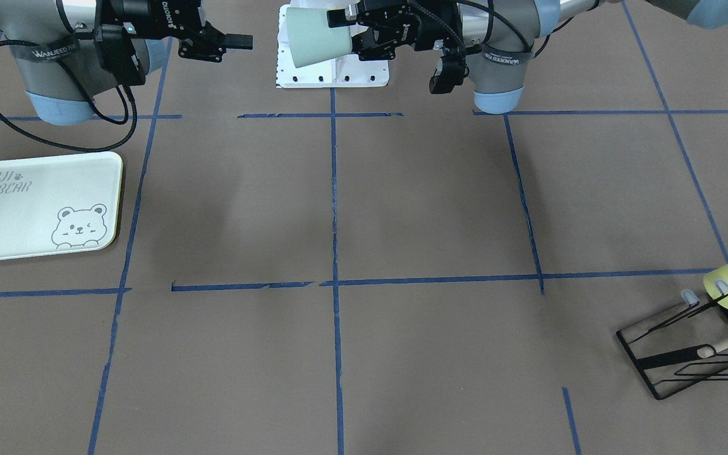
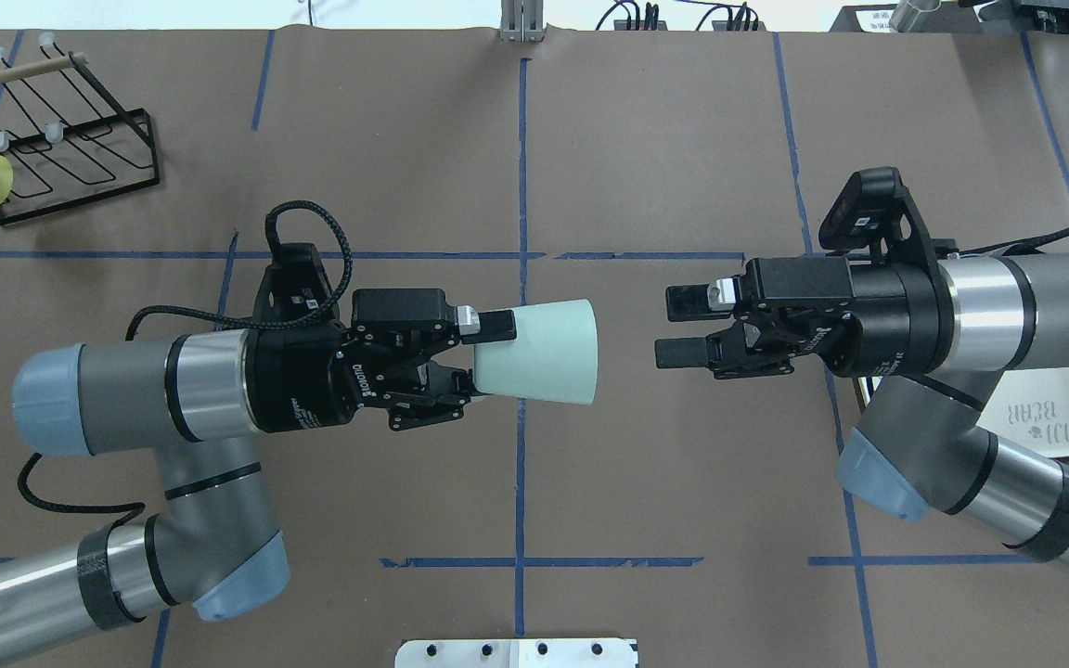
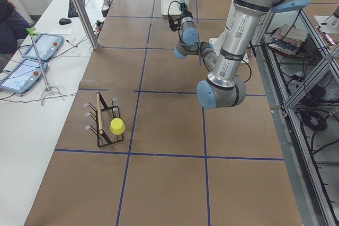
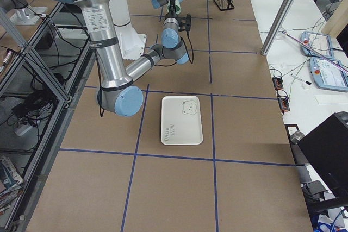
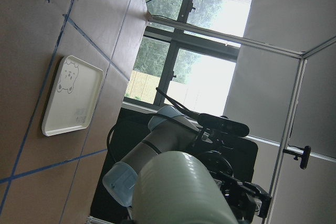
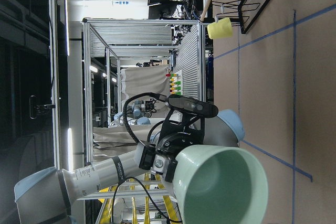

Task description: Left arm grabs green cup and hands to right arm on tray

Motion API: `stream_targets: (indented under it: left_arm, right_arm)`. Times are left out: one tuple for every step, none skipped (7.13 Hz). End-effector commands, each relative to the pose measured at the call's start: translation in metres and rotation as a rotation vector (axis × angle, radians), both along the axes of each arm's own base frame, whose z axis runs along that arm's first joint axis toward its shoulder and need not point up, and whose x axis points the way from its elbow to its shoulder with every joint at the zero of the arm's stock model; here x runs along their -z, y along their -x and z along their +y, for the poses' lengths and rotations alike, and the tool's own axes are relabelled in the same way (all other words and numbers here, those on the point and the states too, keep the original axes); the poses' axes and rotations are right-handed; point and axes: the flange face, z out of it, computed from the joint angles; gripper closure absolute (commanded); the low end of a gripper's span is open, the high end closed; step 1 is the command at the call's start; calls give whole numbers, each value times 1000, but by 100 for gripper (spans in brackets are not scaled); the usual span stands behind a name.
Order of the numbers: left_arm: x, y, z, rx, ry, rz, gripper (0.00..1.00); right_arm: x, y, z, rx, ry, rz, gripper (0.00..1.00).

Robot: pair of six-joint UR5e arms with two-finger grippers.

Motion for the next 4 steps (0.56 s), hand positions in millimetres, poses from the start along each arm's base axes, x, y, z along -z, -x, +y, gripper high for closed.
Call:
stream_targets:
  left_arm:
    - [2,-17,2,-2,19,7,82]
    - [7,-22,0,-2,18,10,82]
    - [8,-22,-1,2,22,13,82]
    - [9,-22,-1,6,27,17,82]
  right_arm:
    - [2,11,7,4,24,-19,2]
    - [9,19,11,10,28,-38,2]
    - [14,25,14,19,24,-42,2]
    - [12,29,17,27,24,-41,2]
